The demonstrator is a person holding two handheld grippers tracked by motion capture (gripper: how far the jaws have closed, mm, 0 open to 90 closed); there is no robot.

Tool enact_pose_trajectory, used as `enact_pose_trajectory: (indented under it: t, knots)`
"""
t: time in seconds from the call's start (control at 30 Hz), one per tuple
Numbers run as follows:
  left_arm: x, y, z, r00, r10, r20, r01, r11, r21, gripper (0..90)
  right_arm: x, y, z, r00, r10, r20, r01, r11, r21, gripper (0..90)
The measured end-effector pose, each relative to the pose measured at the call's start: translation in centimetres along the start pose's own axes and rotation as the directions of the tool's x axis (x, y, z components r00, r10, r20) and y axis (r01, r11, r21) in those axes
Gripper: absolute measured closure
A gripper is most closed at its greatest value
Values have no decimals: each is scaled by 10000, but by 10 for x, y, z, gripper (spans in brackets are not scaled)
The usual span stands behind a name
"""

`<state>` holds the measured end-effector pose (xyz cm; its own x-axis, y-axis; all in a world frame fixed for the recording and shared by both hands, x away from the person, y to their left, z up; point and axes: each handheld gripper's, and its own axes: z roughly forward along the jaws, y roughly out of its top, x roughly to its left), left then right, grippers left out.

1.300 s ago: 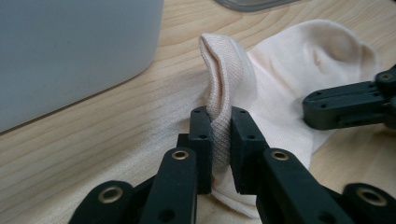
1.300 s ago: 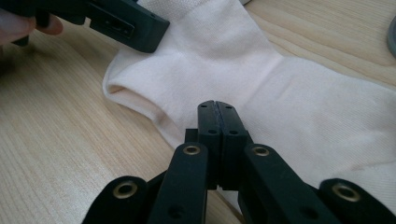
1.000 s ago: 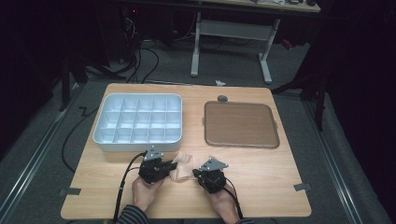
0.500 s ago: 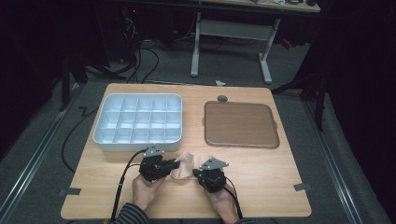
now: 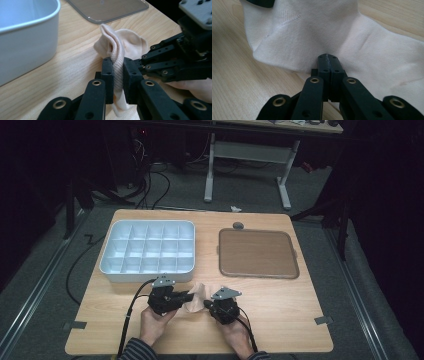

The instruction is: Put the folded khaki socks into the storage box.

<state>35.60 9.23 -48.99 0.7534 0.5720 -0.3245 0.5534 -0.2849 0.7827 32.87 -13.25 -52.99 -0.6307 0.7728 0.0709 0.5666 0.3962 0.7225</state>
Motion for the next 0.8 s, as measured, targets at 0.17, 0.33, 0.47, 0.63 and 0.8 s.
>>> enact_pose_trajectory:
  t: [0.17,0.33,0.47,0.63,0.8]
  knots:
    - [-6,2,1,9988,470,-121,-471,9988,-144,814,0,3,3,10000,47,-56,-47,10000,5,900]
    - [-5,3,0,9989,449,109,-444,9981,-422,815,2,8,6,9999,-71,-138,74,9998,210,900]
    - [-5,3,-2,9982,604,33,-602,9966,-567,814,5,13,11,9996,-142,-241,150,9994,302,900]
    - [-2,3,0,9990,439,110,-430,9964,-730,815,8,15,14,9990,-106,-428,115,9997,225,900]
    - [-1,4,2,9992,356,161,-342,9963,-790,815,11,17,17,9978,-53,-663,68,9997,217,900]
